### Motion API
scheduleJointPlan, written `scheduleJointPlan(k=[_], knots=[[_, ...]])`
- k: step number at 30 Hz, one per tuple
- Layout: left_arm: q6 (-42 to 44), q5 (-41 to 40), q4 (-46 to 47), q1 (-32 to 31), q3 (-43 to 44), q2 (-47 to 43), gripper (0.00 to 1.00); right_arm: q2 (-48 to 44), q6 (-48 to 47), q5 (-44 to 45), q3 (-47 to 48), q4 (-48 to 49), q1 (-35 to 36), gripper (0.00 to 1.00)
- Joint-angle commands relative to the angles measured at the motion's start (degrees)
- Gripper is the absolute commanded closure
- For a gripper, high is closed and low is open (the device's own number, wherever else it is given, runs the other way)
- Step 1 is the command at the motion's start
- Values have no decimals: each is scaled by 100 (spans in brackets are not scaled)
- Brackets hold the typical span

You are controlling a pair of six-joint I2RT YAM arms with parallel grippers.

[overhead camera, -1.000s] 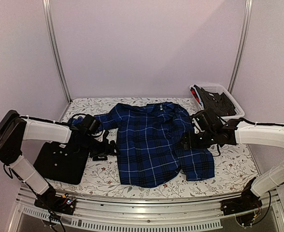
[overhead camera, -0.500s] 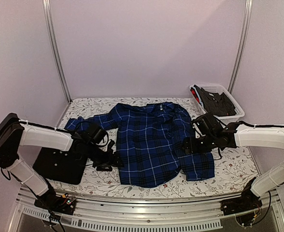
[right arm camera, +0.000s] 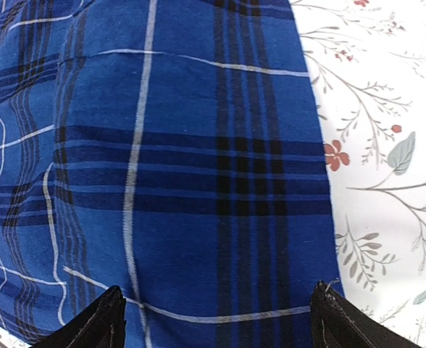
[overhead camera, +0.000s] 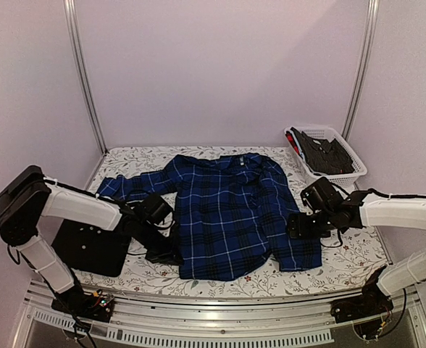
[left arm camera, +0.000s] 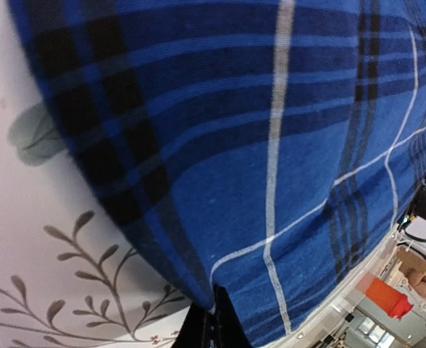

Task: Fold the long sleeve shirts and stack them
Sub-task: Adjust the flattened shirt at the center of the board.

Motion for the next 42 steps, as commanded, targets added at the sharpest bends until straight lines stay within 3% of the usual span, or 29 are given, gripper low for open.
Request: scheduleJointPlan(k=[1, 8, 12, 20, 26, 30, 32, 38, 42], knots=[[92, -458, -766, 113, -25, -234, 100, -406, 339, 263, -219, -225, -194, 12], [356, -702, -1389, 683, -446, -1000, 100, -587, 482, -241, -584, -103, -462, 12], [471, -721, -1466, 784, -334, -954, 100, -650, 577, -1091, -830, 282, -396, 17], [576, -706, -1416, 818, -191, -822, 100, -1002, 1098, -1494, -1111, 395, 132, 23], [642, -758, -1361, 821, -188, -906, 100, -1004, 1383, -2126, -1220, 1094, 144, 43], [801, -911, -1500, 834, -108, -969, 100, -593, 1241, -1740, -691, 975, 136, 75], [855, -974, -1575, 853, -122, -1089, 100, -352, 1024, -1254, -234, 573, 127, 86], [913, -834, -1601, 1000, -463, -1589, 100, -110, 717, -90, 521, -82, -118, 100], [904, -627, -1462, 1045, -658, -1762, 100, 142, 364, 338, 1162, -435, -467, 100]])
